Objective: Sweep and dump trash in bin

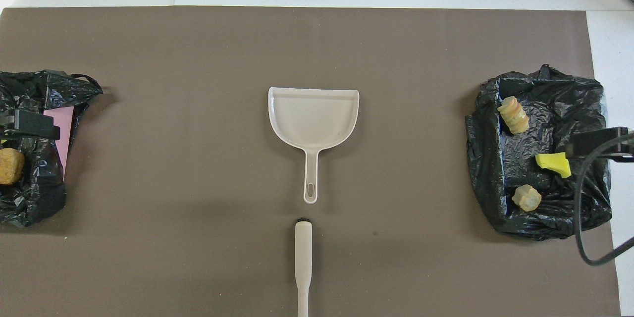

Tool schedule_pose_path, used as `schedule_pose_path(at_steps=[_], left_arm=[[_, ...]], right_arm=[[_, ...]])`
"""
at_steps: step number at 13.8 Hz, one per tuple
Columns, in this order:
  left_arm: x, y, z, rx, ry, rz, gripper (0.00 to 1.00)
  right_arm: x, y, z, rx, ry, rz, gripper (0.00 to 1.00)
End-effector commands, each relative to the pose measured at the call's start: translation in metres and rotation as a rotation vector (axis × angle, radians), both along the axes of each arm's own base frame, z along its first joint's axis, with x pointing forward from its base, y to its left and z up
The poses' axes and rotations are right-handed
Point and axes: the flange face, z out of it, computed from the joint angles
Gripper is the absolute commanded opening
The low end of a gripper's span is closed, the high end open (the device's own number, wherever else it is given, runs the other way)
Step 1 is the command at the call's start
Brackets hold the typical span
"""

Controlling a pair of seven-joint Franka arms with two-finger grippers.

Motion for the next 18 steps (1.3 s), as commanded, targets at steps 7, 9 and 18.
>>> schedule_pose_path(at_steps=[7,9,18], left_arm=[[-0.011,-0.005,0.003,0.009,0.027,-0.025,1.00],[-0.012,-0.006,0.004,0.009,0.030,-0.032,1.00],[-0.014,-0.004,0.033,0.011,0.048,-0.070,1.00]], right_arm=[[-0.005,-0.005,0.003,-0.013,0.012,0.017,1.00],[-0.005,-0.005,0.003,-0.013,0.012,0.017,1.00],[-0.005,-0.005,0.003,-0.013,0.012,0.017,1.00]])
